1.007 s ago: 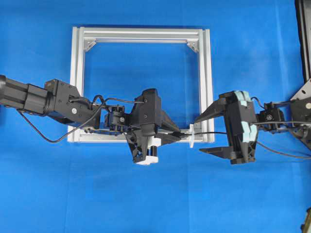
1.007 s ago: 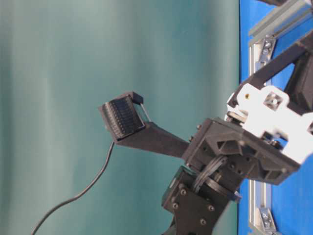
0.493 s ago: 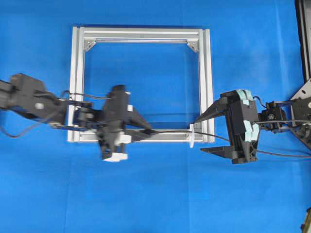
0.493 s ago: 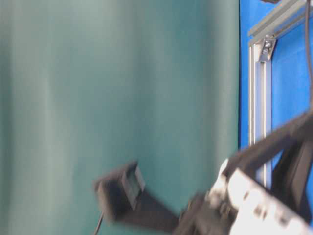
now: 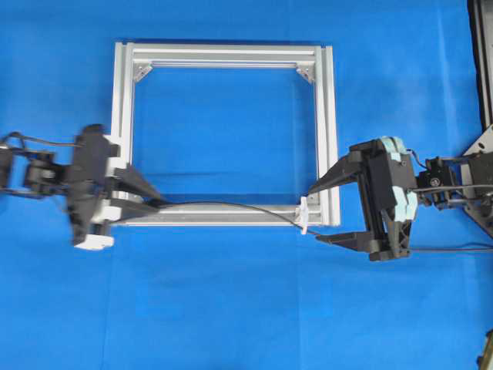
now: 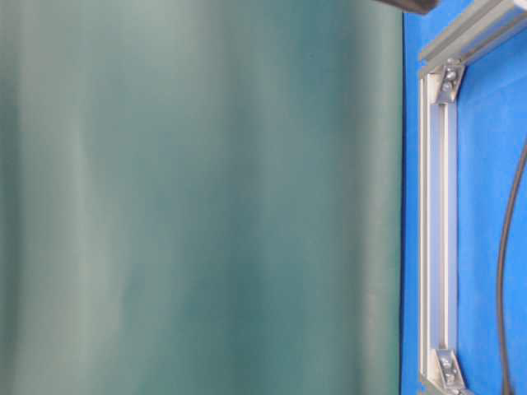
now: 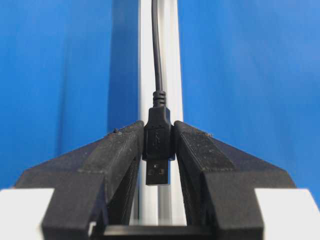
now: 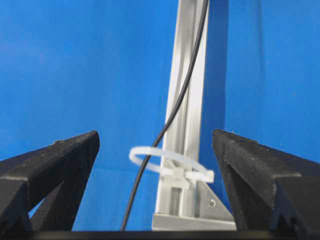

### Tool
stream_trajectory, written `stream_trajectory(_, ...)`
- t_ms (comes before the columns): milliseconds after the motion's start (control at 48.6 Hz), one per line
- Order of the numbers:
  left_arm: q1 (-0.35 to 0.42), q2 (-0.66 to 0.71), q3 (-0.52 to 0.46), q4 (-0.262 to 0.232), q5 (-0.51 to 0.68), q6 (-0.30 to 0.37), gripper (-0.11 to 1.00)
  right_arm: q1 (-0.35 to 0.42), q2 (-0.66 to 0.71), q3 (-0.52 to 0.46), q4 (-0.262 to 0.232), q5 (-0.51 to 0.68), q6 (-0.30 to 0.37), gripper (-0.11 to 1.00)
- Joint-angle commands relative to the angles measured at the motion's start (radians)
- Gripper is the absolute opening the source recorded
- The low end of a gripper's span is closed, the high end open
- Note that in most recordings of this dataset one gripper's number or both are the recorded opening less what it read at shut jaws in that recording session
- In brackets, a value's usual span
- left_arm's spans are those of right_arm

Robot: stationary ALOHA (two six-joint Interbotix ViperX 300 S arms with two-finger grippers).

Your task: Insert the wire through the string loop located on the right side.

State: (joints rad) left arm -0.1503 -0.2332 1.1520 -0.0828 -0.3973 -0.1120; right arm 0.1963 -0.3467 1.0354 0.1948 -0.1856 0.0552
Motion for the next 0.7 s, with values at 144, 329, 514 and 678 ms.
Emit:
stream_trajectory(144,-0.028,-0.247,0.176,0.0,0.031,-0.067,0.19,0.002,-0.014,-0.032,0.003,-0.005,0.0,0.91)
stream_trajectory(329,-0.031,-0.377,0.225,0.003,0.166,-0.069,0.19,0.002,-0.012,-0.043,0.003,-0.005,-0.002,0.91)
stream_trajectory(514,-0.031,-0.364,0.224,0.005,0.196,-0.064,0.19,0.0,-0.012,-0.046,0.003,-0.008,-0.002,0.91)
stream_trajectory(678,-0.031,-0.322,0.213,0.009,0.195,-0.061,0.19,0.0,-0.012,-0.048,0.003,-0.008,-0.002,0.91)
